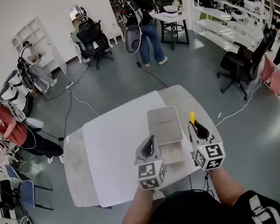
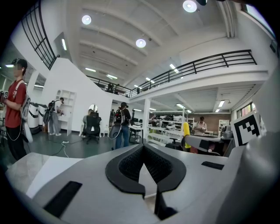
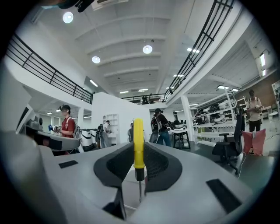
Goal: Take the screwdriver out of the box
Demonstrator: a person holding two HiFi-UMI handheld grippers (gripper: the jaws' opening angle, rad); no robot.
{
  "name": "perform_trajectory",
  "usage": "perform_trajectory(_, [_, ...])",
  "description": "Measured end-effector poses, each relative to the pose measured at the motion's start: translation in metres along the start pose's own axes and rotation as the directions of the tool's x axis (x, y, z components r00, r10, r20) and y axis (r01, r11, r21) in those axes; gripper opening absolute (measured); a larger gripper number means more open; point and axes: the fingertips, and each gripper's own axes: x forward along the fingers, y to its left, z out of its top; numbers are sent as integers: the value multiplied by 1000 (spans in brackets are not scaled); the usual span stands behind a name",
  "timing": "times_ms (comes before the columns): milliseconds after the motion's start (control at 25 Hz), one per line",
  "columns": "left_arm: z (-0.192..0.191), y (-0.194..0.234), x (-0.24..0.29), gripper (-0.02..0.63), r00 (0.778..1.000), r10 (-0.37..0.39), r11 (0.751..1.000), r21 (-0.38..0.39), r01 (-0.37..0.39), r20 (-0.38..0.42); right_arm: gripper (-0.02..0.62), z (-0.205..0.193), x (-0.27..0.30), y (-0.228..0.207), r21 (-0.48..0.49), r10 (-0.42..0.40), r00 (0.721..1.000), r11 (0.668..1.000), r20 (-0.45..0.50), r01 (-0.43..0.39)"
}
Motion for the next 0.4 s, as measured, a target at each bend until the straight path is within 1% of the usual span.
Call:
perform_trajectory(200, [1, 8, -1, 12, 1000, 1, 1000, -1, -1, -4, 66, 5, 5, 11, -2, 14, 1000, 1000, 7, -14])
perform_trajectory(400, [-1, 18, -2, 12, 1000, 5, 1000, -3, -5, 3, 66, 1, 13, 25, -25, 41, 999, 999, 3, -41])
